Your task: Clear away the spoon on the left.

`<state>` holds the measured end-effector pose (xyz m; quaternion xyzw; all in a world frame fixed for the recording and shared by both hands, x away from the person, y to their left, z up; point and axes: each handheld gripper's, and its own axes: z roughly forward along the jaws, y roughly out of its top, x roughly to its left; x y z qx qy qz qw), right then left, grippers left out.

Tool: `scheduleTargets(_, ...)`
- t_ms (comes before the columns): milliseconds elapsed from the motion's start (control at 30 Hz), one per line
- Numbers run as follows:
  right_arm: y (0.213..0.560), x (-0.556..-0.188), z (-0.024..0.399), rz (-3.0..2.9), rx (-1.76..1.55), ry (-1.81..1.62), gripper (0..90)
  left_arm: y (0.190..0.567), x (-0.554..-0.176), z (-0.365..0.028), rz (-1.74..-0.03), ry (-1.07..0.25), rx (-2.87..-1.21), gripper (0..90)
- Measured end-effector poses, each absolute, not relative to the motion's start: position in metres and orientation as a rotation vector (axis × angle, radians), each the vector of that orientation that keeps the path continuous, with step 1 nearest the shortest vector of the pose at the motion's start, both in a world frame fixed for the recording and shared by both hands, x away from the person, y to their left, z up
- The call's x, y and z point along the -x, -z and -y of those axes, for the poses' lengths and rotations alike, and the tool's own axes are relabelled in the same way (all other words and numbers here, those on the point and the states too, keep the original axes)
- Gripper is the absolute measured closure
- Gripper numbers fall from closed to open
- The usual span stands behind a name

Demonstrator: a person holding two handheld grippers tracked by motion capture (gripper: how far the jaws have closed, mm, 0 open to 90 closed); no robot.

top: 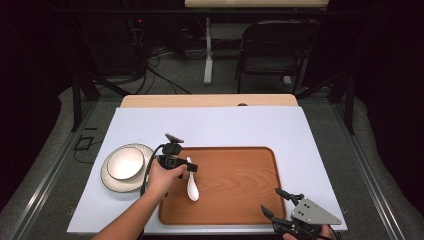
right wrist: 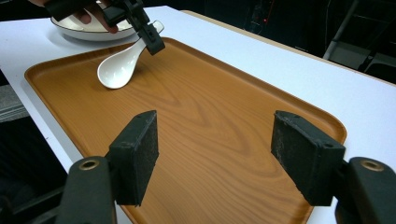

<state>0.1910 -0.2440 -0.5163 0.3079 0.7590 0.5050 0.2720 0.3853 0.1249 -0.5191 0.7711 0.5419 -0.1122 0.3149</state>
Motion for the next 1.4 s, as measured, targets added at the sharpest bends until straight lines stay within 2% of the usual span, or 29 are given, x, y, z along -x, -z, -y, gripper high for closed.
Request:
scheduleTargets(800,0.516,-0.191,0.244,-2.044,-0.830,-1.358,31.9,0.534,-0.391,-0.130,-1.503,0.287,-2.023,72.9)
scheduleTargets(967,0.516,-0.191,0.244,-2.044,-0.829,-1.360,31.8,0.535,-0.391,-0.130,-1.513,0.268,-2.027,66.7)
scheduleTargets(1400,0.516,-0.191,0.243,-2.044,-0.830,-1.362,31.8,0.530,-0.391,-0.131,-1.523,0.215,-2.056,42.1)
